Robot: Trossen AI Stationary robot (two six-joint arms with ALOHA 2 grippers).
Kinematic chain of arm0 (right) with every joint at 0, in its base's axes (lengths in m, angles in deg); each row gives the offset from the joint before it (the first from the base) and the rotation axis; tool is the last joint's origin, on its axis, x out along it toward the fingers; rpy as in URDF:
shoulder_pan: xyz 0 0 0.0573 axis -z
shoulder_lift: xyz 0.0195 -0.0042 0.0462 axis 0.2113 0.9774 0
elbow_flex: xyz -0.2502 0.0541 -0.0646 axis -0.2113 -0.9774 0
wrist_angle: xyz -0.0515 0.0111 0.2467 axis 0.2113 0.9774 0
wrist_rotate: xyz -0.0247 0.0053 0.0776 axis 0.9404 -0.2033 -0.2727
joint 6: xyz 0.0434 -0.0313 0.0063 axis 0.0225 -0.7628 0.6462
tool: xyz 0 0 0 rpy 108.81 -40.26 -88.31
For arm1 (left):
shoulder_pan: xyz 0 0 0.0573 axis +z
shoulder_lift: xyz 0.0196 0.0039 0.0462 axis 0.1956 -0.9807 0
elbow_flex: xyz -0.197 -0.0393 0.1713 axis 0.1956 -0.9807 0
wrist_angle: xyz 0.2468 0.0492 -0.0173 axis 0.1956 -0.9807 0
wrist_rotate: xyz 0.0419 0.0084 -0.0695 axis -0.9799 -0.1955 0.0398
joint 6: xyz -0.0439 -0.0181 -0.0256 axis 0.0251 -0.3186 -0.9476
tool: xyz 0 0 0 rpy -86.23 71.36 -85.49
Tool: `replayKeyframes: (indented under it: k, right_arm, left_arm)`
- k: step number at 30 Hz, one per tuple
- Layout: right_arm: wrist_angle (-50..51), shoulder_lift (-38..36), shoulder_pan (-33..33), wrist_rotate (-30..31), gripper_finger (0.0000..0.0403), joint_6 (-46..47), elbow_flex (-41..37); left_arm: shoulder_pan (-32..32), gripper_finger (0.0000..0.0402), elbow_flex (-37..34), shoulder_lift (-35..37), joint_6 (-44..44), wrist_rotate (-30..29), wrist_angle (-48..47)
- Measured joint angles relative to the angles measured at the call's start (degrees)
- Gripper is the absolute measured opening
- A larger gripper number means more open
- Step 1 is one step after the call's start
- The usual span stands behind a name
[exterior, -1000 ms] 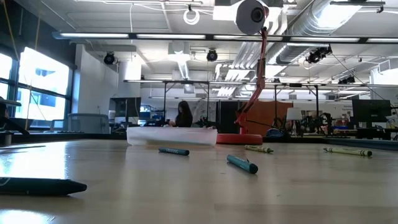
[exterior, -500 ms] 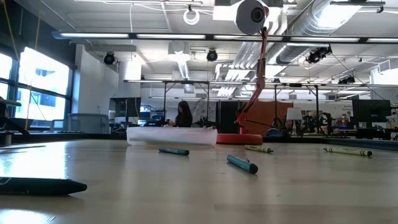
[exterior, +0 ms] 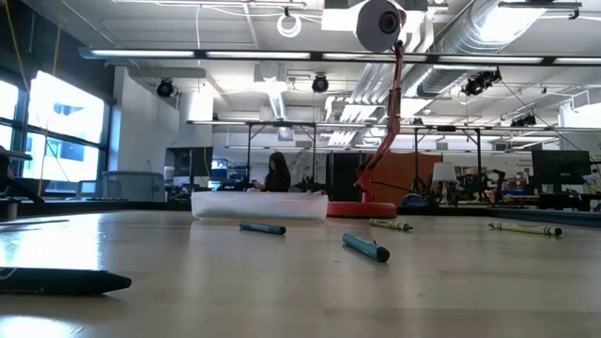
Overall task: Pick & place school supplies into a supply box
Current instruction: Put the black pen into the orange supply box
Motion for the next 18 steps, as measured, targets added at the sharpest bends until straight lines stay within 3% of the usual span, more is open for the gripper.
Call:
replayKeyframes:
  k: [5, 10, 18]
  right_arm:
    - [-12.8, 0.0, 0.0, -3.4, 0.0079, 2.4, -6.0]
    - [-28.6, -0.4, -0.1, 0.2, 0.0078, 1.8, -14.1]
    - [-35.4, -0.6, 1.5, 0.4, 0.0073, 0.3, -22.2]
  left_arm:
    - [0.0, 0.0177, 0.0, 0.0, 0.1, 0.1, 0.0]
    - [0.0, 0.0177, 0.0, 0.0, 0.1, 0.0, 0.0]
    - [0.0, 0.0177, 0.0, 0.0, 0.1, 0.5, 0.0]
